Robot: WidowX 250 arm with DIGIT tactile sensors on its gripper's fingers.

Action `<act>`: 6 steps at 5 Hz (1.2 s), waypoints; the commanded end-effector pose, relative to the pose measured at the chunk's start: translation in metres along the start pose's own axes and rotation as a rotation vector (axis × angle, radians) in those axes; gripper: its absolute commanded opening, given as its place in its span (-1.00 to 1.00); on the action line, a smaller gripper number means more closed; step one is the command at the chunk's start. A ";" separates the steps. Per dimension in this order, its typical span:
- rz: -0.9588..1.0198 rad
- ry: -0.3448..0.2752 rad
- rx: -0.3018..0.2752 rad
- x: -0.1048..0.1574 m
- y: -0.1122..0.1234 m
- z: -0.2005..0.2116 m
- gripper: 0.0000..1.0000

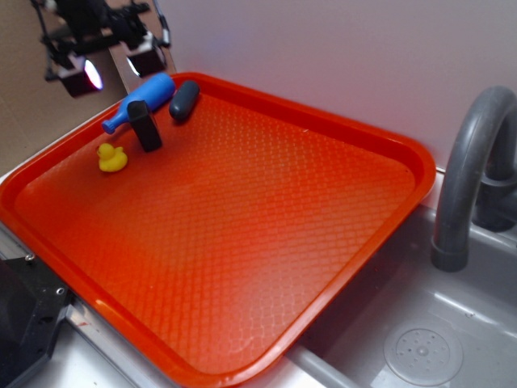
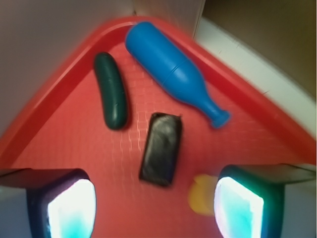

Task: Grab the black box.

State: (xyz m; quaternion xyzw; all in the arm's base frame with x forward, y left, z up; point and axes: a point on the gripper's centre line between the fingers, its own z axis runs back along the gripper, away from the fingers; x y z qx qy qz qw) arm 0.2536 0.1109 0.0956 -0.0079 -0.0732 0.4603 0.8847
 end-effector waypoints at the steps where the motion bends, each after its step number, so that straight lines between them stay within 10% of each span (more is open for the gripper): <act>1: -0.063 0.048 0.124 0.001 0.002 -0.051 1.00; 2: -0.174 0.015 0.254 -0.001 -0.001 -0.059 -0.53; 3: -0.214 0.014 0.227 -0.002 0.001 -0.051 -1.00; 4: -0.301 -0.001 0.154 -0.002 0.000 -0.031 -1.00; 5: -0.534 0.009 -0.036 -0.012 -0.013 0.017 -1.00; 6: -0.771 0.000 -0.169 -0.059 -0.016 0.072 -1.00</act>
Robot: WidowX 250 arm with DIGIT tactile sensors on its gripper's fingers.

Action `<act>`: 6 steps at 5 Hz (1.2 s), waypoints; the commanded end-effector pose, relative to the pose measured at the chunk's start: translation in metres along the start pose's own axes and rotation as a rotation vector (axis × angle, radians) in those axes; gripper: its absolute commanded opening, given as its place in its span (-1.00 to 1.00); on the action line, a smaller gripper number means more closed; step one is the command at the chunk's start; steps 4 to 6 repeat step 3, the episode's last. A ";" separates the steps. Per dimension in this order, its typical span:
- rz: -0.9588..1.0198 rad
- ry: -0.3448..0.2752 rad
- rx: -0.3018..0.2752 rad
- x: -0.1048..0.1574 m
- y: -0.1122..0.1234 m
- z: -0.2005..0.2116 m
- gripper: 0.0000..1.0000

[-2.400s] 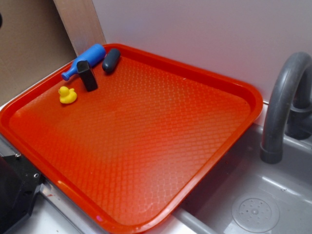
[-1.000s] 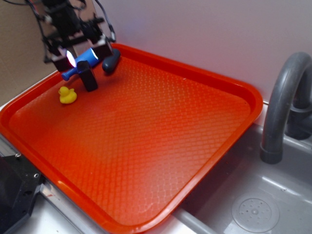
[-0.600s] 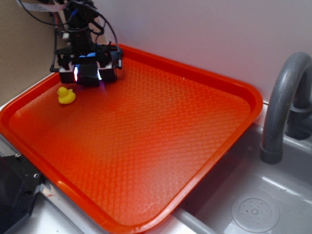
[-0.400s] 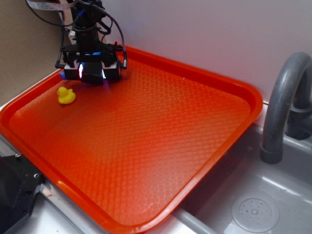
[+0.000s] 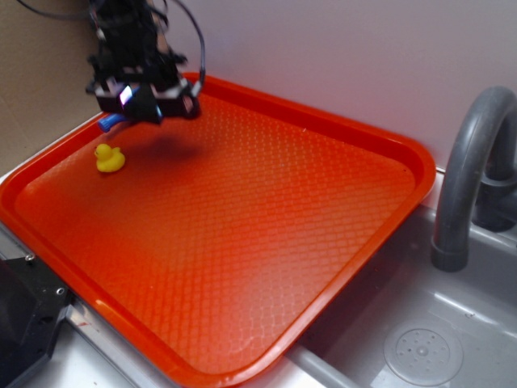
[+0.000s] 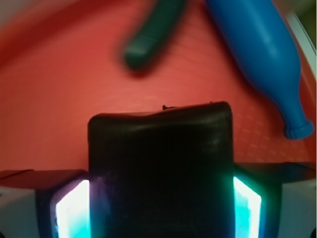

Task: Grab the black box.

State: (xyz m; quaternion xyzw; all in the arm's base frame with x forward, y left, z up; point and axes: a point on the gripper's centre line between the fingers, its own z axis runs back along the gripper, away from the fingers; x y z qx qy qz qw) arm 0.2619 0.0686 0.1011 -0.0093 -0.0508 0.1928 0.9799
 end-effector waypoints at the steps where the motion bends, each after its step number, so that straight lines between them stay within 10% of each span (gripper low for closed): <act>1: -0.368 -0.138 -0.155 -0.064 -0.028 0.113 -1.00; 6: -0.419 -0.117 -0.185 -0.089 -0.057 0.155 -1.00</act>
